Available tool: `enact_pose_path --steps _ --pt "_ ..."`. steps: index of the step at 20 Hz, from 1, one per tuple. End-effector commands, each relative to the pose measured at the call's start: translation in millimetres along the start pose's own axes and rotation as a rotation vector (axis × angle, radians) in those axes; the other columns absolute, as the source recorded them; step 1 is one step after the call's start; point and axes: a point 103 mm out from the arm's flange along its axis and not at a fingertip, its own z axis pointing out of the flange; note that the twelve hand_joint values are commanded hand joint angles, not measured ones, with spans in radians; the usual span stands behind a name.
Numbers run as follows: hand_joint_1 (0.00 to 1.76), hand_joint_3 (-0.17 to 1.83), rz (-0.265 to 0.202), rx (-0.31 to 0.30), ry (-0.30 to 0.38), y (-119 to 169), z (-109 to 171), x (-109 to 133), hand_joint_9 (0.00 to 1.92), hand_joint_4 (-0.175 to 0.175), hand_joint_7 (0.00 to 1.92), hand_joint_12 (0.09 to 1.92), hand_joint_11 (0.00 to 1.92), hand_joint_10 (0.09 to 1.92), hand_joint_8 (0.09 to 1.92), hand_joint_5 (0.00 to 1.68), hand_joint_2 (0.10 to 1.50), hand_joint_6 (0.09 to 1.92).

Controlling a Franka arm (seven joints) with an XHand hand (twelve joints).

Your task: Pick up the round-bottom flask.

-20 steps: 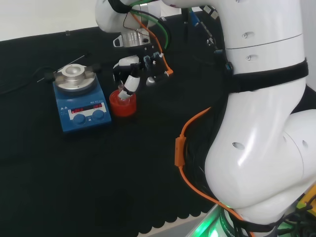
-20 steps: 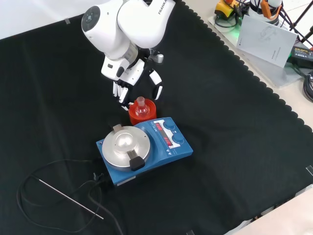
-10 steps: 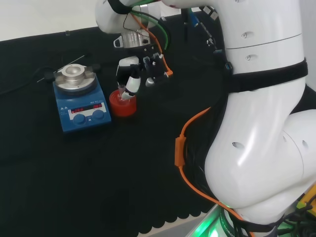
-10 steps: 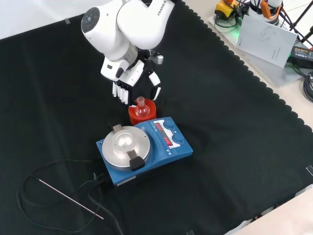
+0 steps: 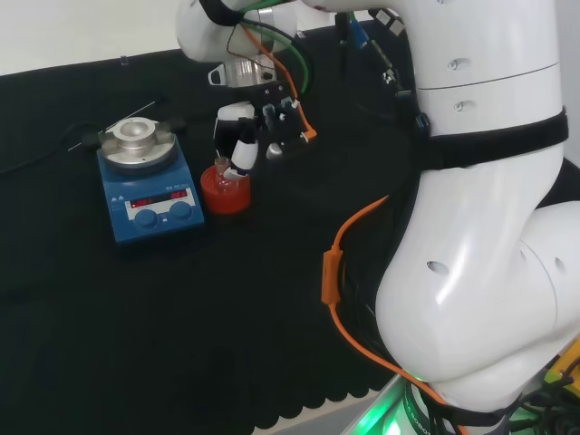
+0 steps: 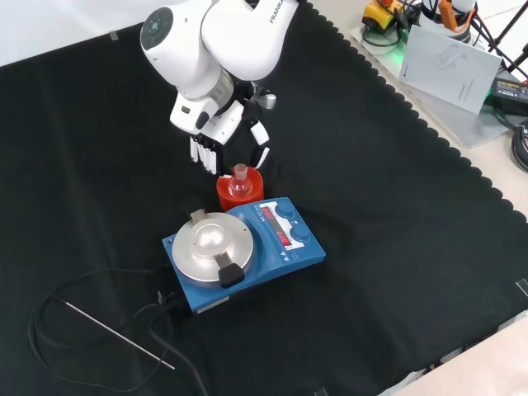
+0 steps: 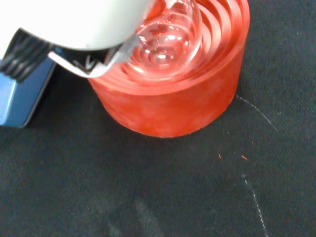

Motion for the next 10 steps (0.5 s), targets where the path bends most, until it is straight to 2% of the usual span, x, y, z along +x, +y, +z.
enact_pose_path --steps 1,4,10 --pt "0.97 0.95 -0.005 0.043 -0.014 6.9 -2.5 7.0 0.81 -0.117 0.75 1.33 0.75 0.89 0.99 0.49 0.32 1.15" --pt "0.95 0.95 -0.009 0.032 -0.017 8.7 -3.8 11.3 0.76 -0.114 0.70 1.32 0.78 0.93 1.02 0.35 0.31 1.17" --pt "0.94 0.95 -0.016 0.034 -0.018 11.1 -2.6 16.4 0.85 -0.123 0.76 1.30 0.87 0.88 1.00 0.42 0.32 1.15"
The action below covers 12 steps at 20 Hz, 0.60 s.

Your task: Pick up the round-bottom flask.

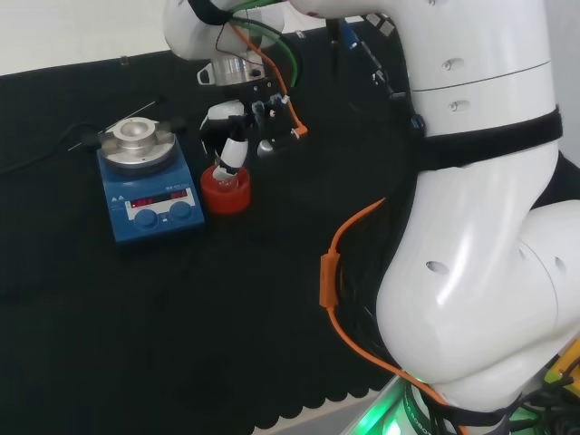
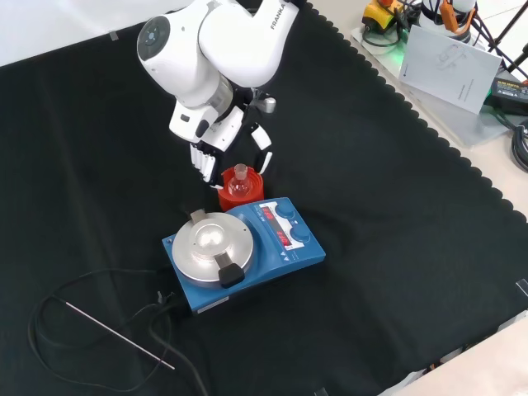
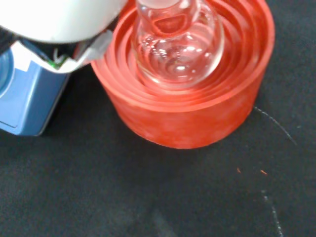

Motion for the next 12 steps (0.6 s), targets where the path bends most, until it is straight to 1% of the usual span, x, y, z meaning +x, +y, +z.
enact_pose_path --steps 1,6,12 --pt "0.94 0.95 -0.004 0.006 0.000 1.3 2.3 3.2 0.87 -0.125 0.78 1.30 0.88 0.87 0.99 0.44 0.32 1.14" --pt "0.95 0.95 -0.003 -0.006 -0.001 1.2 2.3 1.7 0.94 -0.136 0.83 1.28 0.95 0.84 0.97 0.54 0.32 1.12" --pt "1.01 0.96 -0.001 -0.016 -0.003 1.9 -0.1 0.1 1.08 -0.171 0.94 1.24 1.08 0.80 0.95 0.74 0.34 1.05"
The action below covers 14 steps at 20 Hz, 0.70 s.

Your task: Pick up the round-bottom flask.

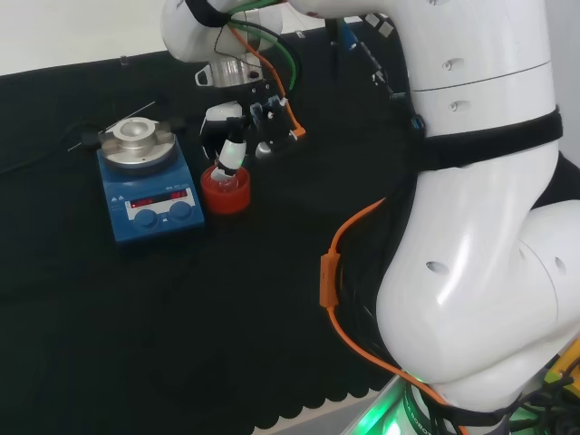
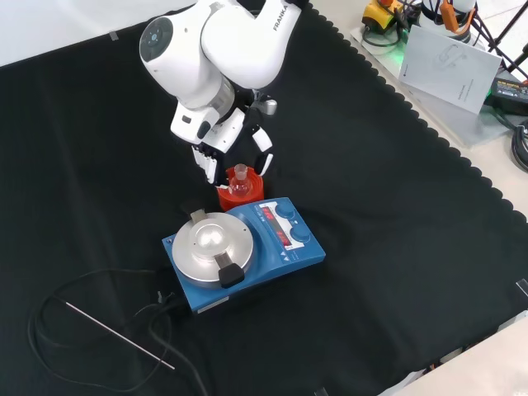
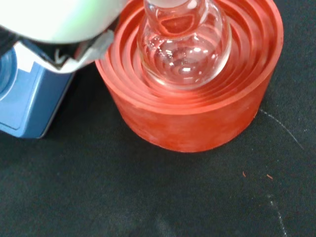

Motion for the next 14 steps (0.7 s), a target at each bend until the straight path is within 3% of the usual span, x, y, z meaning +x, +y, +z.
enact_pose_path --steps 1,14 --pt "1.01 0.96 0.001 -0.004 0.001 0.2 -1.2 -2.0 1.09 -0.173 0.95 1.23 1.09 0.79 0.95 0.76 0.34 1.04" --pt "1.04 0.97 0.002 -0.004 -0.012 2.9 5.2 -1.6 1.19 -0.175 1.01 1.18 1.19 0.77 0.95 0.88 0.34 1.00"
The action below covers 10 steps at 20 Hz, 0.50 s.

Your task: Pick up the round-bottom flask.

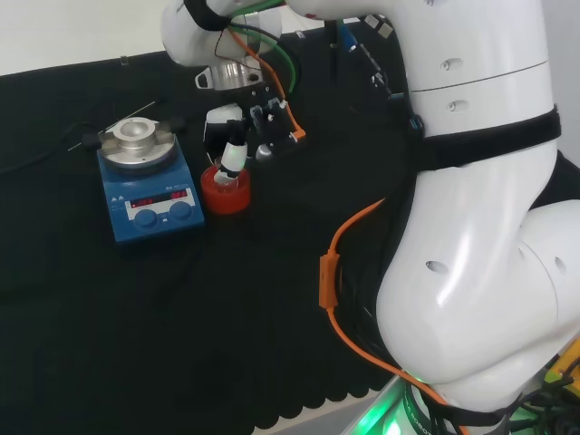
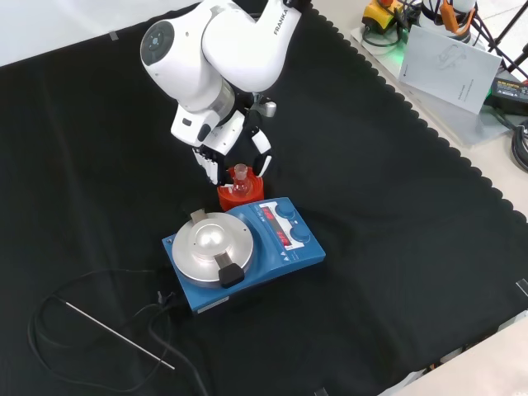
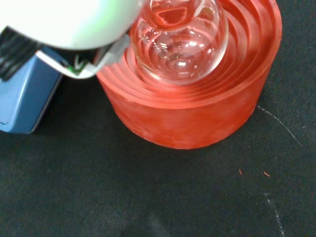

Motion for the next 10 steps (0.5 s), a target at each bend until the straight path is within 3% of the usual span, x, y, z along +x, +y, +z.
enact_pose_path --steps 1,10 --pt "1.04 0.97 0.001 -0.012 -0.001 -0.2 -1.1 1.0 1.20 -0.175 1.02 1.17 1.20 0.76 0.95 0.89 0.35 0.99" --pt "1.10 0.98 0.000 -0.044 0.009 -0.2 -4.2 5.5 1.37 -0.175 1.21 1.10 1.30 0.68 0.83 1.03 0.36 0.88"
